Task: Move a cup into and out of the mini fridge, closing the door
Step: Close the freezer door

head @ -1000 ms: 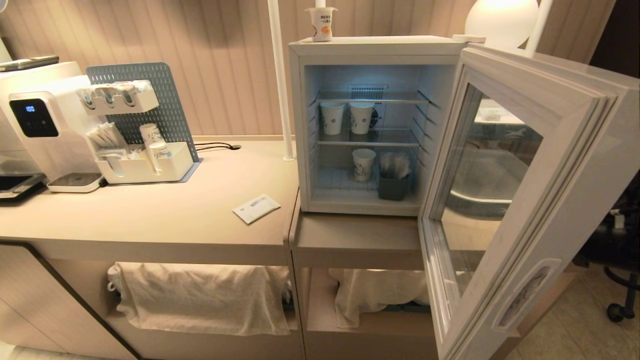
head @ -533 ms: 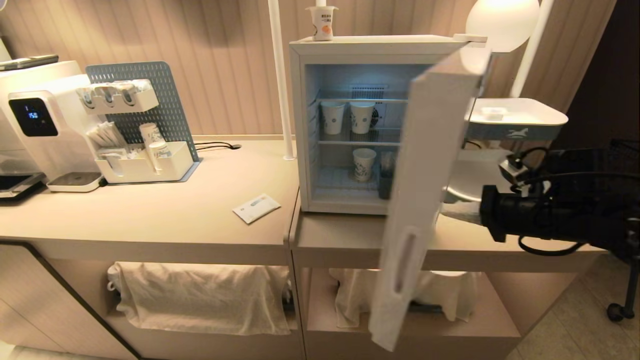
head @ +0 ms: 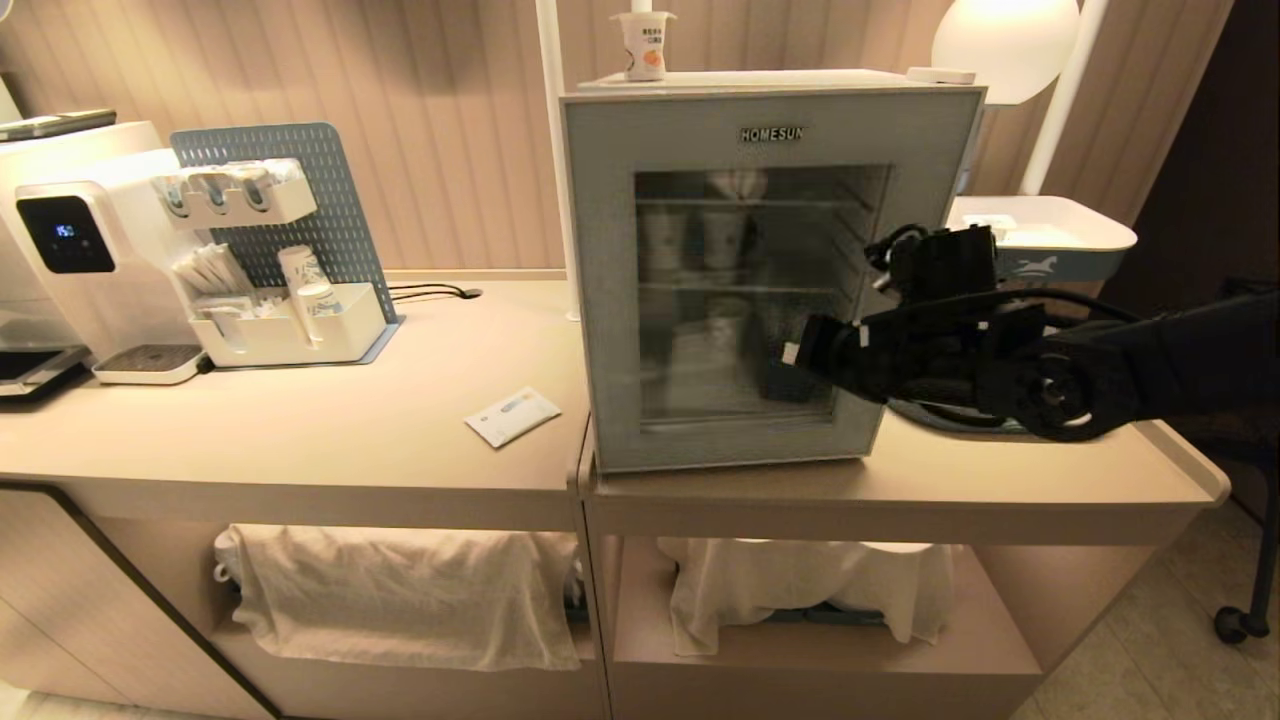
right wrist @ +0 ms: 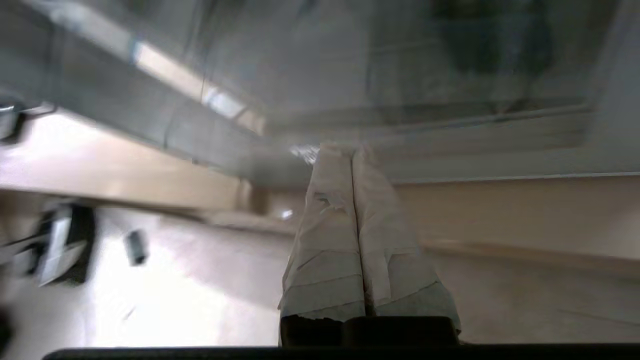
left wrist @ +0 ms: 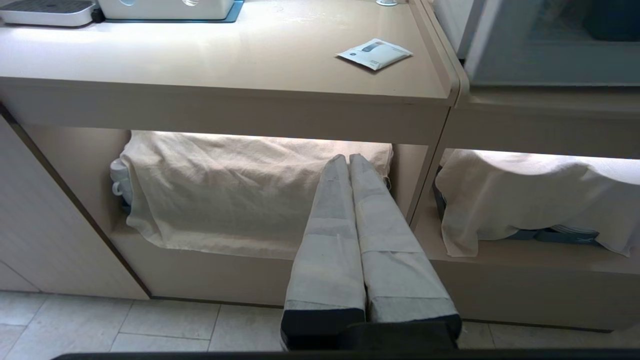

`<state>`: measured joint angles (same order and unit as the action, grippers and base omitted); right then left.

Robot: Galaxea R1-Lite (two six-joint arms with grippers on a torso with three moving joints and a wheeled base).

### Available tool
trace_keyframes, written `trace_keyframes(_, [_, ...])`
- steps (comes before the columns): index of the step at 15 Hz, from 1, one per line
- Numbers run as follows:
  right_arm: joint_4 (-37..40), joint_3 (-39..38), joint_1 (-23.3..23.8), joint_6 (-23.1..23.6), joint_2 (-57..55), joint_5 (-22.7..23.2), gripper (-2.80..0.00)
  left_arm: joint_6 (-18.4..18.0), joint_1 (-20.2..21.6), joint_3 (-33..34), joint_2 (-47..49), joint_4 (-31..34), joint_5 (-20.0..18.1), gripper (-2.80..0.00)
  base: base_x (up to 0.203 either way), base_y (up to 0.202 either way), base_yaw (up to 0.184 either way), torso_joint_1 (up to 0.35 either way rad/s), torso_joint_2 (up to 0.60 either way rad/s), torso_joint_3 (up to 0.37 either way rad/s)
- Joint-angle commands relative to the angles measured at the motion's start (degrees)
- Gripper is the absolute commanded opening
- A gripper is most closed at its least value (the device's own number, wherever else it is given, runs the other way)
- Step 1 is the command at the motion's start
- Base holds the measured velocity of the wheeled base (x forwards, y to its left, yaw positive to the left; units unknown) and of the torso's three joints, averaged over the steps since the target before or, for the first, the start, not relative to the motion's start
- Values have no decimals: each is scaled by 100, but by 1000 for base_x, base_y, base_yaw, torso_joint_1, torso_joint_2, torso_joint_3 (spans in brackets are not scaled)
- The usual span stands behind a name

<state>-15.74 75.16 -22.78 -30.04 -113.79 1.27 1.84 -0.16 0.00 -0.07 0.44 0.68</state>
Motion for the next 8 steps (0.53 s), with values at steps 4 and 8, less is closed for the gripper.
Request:
trace_keyframes(4, [156,-571,-52,236,677,-765,-280,2,-2,9,7,0,2,-280,0,0,0,0,0,0])
trace_keyframes(8, [123,-2028,475,788,2309,-2306,-280,9,1,9,7,0,2,-280,0,0,0,0,0,0])
